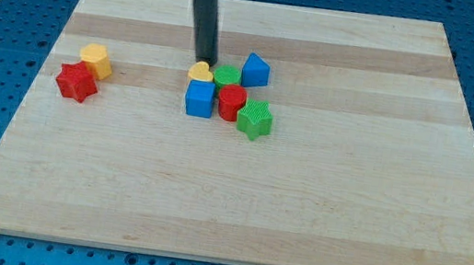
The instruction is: Slide yellow heart closer to red star
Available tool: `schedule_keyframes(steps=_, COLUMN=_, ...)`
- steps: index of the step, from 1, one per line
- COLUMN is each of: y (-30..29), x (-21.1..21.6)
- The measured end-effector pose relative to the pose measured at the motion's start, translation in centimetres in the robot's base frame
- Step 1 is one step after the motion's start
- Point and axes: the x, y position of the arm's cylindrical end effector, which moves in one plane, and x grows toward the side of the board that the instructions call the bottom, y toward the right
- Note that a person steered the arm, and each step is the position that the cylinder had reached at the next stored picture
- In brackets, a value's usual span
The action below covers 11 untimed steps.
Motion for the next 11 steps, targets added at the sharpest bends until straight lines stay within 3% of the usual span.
schedule_keyframes(steps=3, y=2.8, x=3.9)
schedule_keyframes(steps=9, y=-9.4, x=4.2)
schedule_keyframes(steps=10, y=-10.2, x=4.8)
schedule_keyframes(steps=11, y=-8.9, x=8.7)
